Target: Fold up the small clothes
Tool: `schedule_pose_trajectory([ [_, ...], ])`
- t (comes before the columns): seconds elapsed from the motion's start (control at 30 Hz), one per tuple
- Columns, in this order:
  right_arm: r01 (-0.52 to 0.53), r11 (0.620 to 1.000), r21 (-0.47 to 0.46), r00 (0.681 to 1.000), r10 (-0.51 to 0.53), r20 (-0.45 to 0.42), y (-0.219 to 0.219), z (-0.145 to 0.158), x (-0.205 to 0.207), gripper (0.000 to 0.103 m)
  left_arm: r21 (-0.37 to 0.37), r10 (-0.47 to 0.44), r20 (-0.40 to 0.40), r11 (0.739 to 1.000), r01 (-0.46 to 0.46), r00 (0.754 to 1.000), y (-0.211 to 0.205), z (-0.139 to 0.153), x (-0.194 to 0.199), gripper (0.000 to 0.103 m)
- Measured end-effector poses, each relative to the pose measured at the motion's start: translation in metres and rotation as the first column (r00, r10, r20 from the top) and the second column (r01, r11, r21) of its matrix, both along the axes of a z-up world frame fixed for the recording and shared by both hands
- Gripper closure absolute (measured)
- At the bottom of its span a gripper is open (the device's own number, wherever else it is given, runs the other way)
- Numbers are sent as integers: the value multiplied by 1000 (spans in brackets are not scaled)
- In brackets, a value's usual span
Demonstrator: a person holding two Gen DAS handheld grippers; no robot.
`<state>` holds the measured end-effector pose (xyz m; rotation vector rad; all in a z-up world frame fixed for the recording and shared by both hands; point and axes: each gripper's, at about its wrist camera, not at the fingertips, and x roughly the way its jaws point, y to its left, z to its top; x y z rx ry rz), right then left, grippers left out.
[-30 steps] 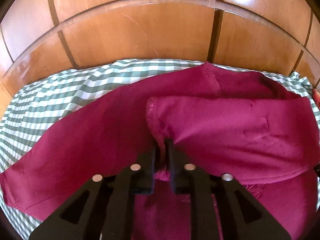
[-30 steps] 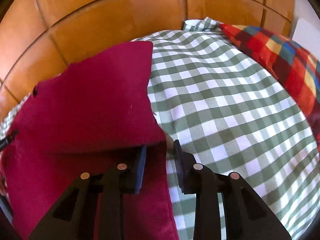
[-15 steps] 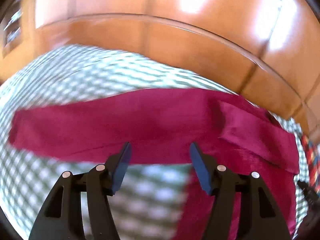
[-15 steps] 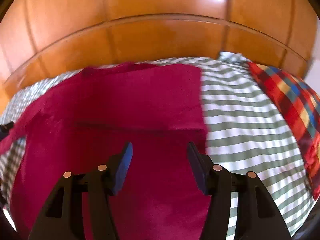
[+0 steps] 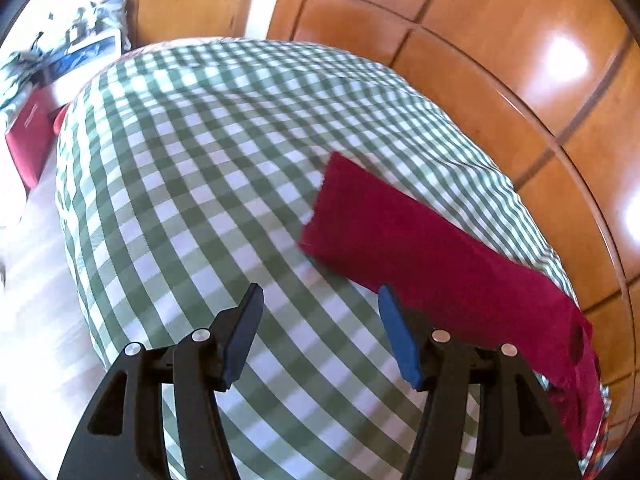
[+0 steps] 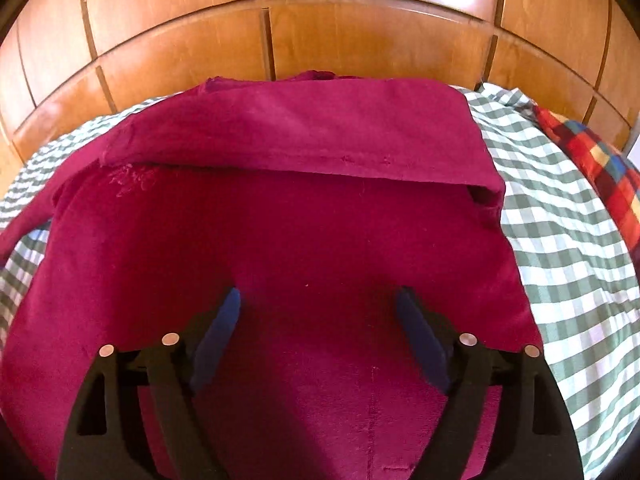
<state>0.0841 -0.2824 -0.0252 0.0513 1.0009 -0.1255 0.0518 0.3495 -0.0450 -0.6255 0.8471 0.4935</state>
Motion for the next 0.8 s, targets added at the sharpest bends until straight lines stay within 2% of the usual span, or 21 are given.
schedule_pose_trajectory([
  [0.23,-4,1000,14,1000,4,-17,-1,-3,1,12,15,16,-26,1000,-15,1000,3,-16,22,44],
  [0.27,-5,1000,17,1000,6,-15,1,-3,1,5,23,20,-26,1000,-19,999,3,-18,25,45],
  [0.3,-17,999,37,1000,18,-22,0,-5,2,4,32,21,-32,999,-20,999,3,-20,30,47],
  [0.37,-18,999,39,999,19,-26,1,-6,3,4,40,9,-40,999,-8,999,4,-21,37,63],
  [0.4,-20,999,33,999,20,-26,2,-5,3,4,25,-9,-45,1000,10,999,5,-22,43,83],
  [0.43,-20,999,27,1000,21,-23,3,-6,2,4,13,-28,-46,1000,28,999,3,-22,49,96],
  [0.47,-20,1000,23,1000,21,-18,4,-6,1,4,13,-43,-44,999,44,998,1,-19,52,97],
  [0.57,-21,1000,19,1000,21,-14,4,-6,1,4,74,-97,-3,993,97,995,-18,4,56,98],
  [0.7,-23,1000,16,1000,23,-14,4,-6,1,4,108,-232,116,969,220,966,-65,46,62,98],
  [0.8,-23,1000,16,1000,23,-15,4,-6,2,4,133,-364,205,930,343,909,-119,78,67,98],
])
